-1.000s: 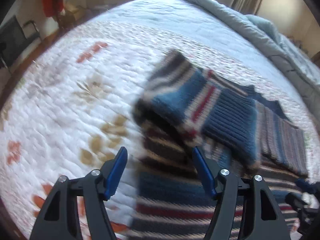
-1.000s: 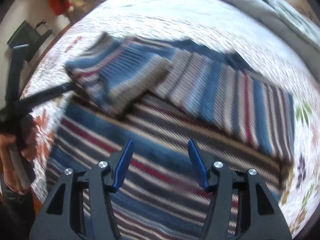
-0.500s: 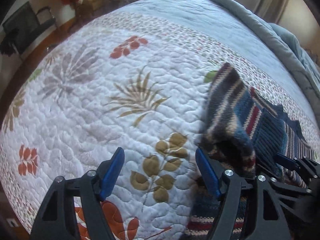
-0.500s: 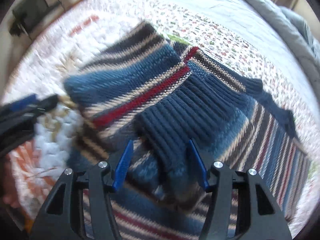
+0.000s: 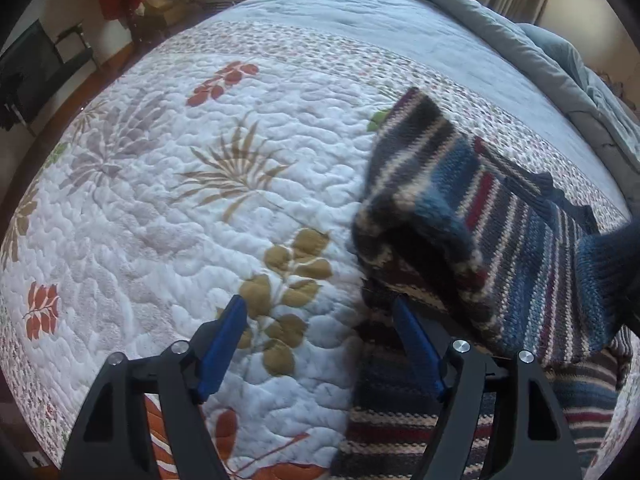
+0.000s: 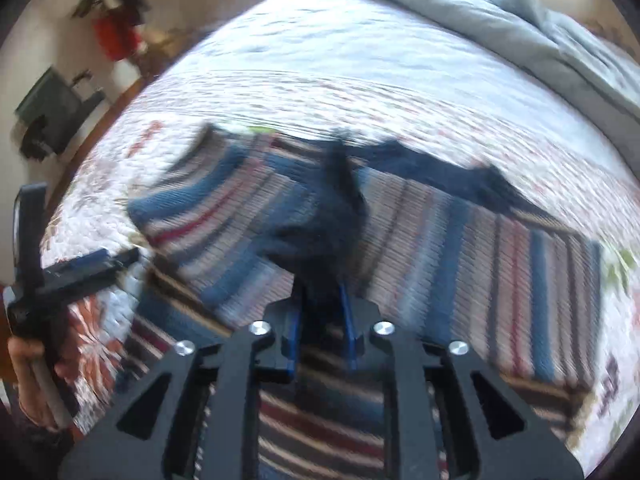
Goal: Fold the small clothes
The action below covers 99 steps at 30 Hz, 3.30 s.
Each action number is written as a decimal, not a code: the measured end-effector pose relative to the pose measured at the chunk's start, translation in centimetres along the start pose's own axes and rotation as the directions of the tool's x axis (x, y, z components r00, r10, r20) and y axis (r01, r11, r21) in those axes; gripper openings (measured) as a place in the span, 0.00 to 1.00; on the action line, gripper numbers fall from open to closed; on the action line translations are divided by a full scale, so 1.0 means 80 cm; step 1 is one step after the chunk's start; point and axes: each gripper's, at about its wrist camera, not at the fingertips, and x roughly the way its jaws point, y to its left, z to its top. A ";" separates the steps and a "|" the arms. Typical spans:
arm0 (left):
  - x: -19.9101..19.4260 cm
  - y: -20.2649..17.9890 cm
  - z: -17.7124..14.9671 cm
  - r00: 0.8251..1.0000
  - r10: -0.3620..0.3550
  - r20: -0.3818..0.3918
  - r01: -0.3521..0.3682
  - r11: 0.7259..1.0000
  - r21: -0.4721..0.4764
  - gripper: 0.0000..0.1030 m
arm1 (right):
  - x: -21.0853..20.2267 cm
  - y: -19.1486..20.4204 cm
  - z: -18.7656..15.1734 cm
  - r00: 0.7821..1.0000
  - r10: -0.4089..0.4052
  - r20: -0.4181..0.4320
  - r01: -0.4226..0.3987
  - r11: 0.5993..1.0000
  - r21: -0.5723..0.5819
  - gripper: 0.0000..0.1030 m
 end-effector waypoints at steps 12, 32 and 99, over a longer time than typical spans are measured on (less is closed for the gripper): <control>-0.018 -0.032 -0.013 1.000 -0.010 0.013 0.009 0.999 0.040 0.77 | -0.004 -0.127 -0.075 0.989 0.021 -0.146 0.007 0.983 0.185 0.47; -0.015 -0.040 -0.042 1.000 0.000 0.004 0.000 0.997 0.082 0.80 | -0.032 -0.084 -0.004 0.988 0.150 -0.023 -0.146 0.982 0.123 0.09; -0.106 0.022 -0.359 0.942 -0.184 -0.281 0.240 0.954 0.179 0.77 | -0.142 -0.139 -0.498 0.943 0.321 -0.089 -0.248 0.855 0.455 0.43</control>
